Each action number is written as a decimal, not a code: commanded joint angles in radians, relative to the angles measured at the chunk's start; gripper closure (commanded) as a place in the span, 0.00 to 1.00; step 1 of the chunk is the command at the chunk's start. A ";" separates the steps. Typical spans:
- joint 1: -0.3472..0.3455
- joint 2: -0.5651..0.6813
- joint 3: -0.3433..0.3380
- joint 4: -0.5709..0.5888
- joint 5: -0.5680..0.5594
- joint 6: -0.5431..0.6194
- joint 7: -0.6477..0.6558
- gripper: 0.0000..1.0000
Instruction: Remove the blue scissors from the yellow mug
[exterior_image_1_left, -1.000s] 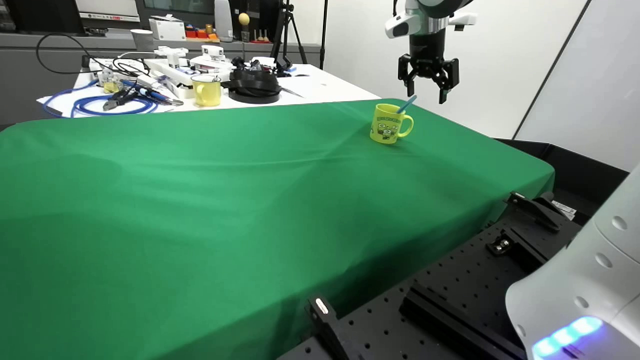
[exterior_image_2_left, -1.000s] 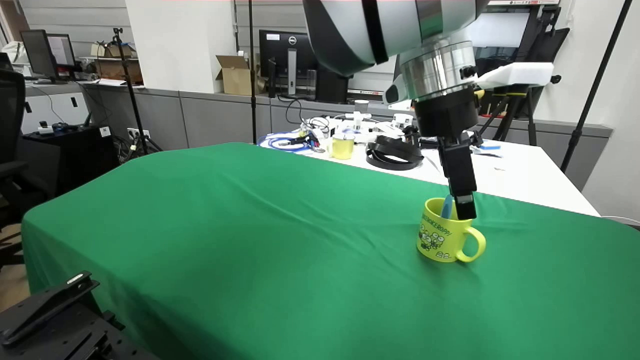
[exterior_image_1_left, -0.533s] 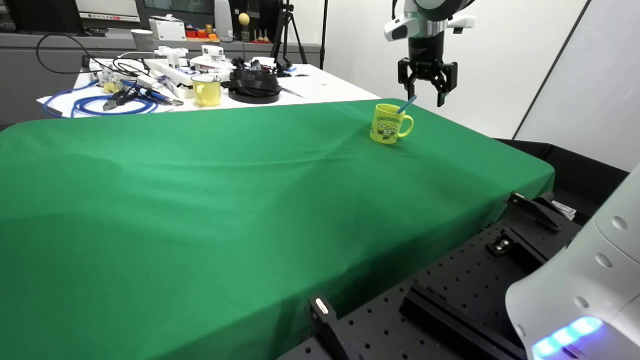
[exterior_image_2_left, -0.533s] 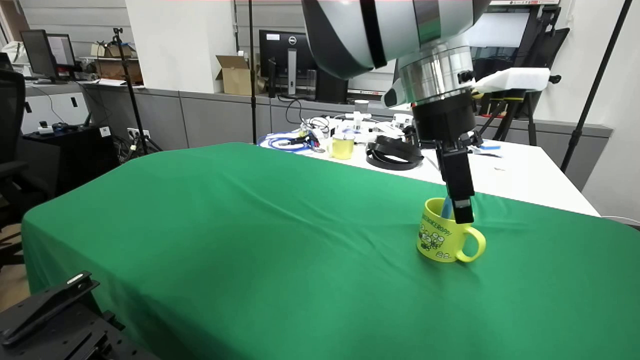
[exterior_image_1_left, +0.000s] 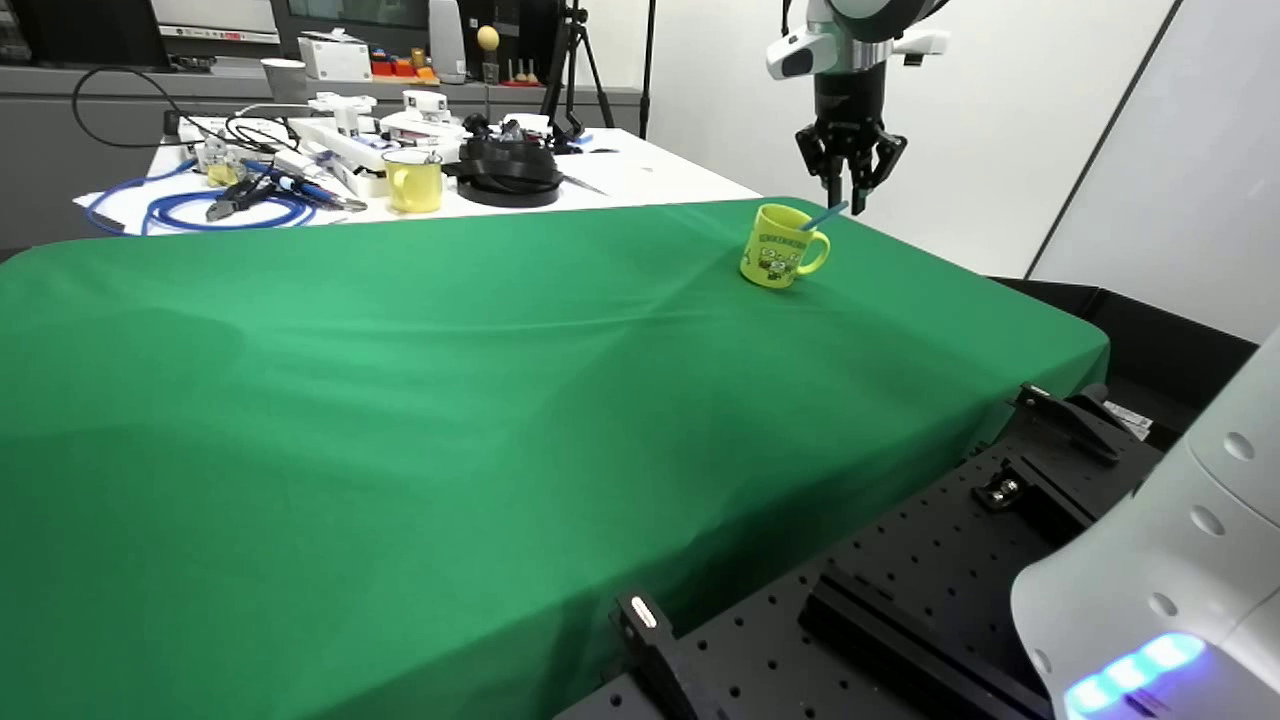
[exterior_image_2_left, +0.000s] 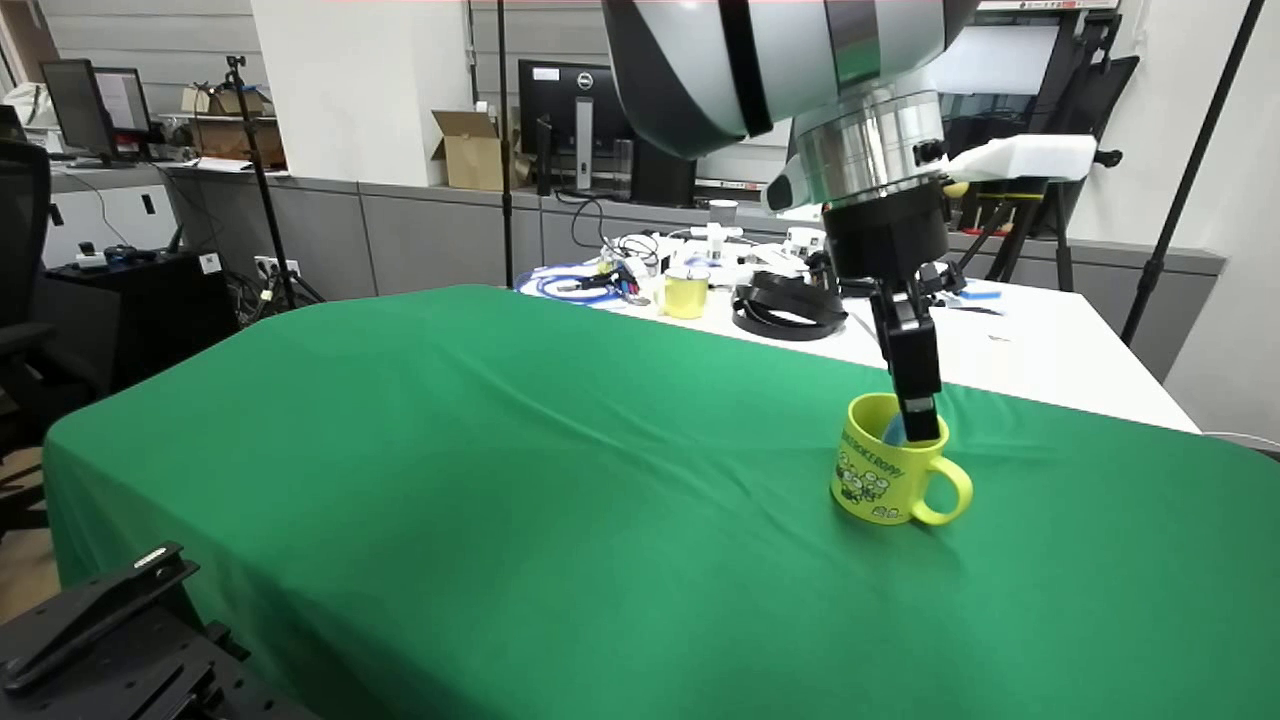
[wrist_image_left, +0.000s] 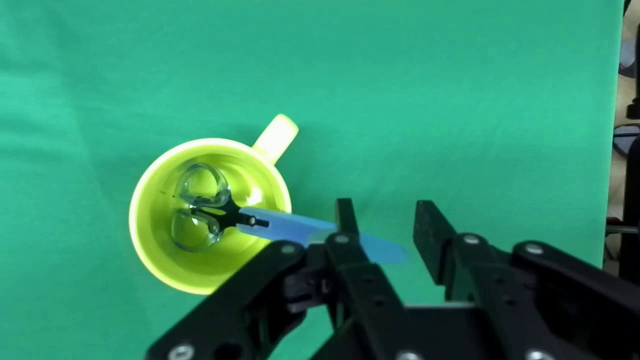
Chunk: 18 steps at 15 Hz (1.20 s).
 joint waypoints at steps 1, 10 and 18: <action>-0.003 0.002 -0.002 -0.003 0.018 0.014 -0.016 0.95; 0.005 -0.009 -0.006 0.007 -0.010 -0.007 0.009 0.73; 0.014 -0.035 -0.006 0.004 -0.033 -0.042 0.022 0.20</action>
